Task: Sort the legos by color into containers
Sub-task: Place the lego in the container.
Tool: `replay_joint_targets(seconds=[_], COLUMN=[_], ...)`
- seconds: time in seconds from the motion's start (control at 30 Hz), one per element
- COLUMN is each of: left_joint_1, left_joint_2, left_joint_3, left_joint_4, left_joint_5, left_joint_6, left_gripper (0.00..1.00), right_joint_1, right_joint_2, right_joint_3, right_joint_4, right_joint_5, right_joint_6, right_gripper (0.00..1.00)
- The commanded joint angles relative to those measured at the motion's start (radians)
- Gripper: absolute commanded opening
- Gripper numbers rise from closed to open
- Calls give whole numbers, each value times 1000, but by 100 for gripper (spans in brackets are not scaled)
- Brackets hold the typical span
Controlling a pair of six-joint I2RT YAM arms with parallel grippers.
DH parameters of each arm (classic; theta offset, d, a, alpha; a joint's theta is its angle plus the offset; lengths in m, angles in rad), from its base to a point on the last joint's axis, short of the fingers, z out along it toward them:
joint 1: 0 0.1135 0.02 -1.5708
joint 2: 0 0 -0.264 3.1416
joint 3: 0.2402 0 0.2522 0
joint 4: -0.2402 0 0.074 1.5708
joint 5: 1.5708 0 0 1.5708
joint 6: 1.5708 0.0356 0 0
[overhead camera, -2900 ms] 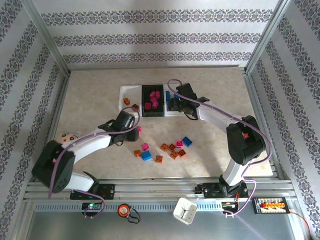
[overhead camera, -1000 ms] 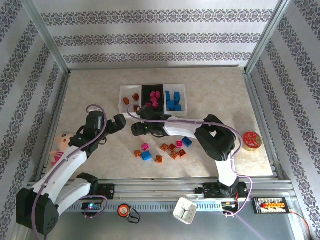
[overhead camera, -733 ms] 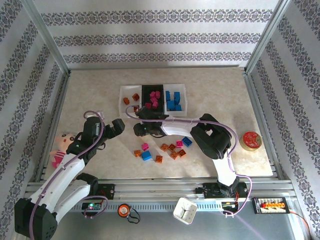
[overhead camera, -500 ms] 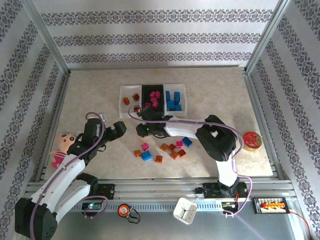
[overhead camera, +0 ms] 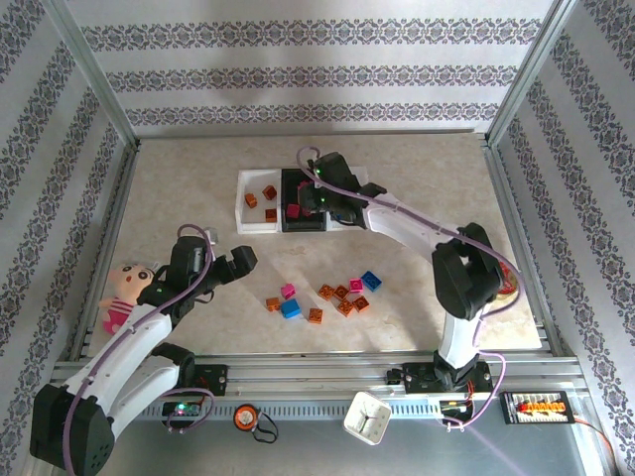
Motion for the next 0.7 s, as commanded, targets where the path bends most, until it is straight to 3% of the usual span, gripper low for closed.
replay_joint_targets(seconds=[0.0,0.2,0.33,0.43,0.67], left_joint_1=[8,5,-6,-47,-222], left_joint_2=[3,46,81,114,153], left_joint_3=[-11,-16,1,30,67], left_joint_4=[52,64,47,9,-74], left_joint_5=[49,100,114,97,-1], left_joint_6=[27,46,60,88,112], left_gripper=[100,100,96,90,79], right_joint_1=[5,2,-5,-4,1], right_joint_2=[99,244,287,259,104], right_joint_3=[115,320,388,370,168], right_joint_4=[-120,-232,-266,-253,-173], right_joint_5=[63,127,129,120,96], right_joint_6=[-34,-32,-17,-19,-8], right_gripper=[22,31,54,65,67])
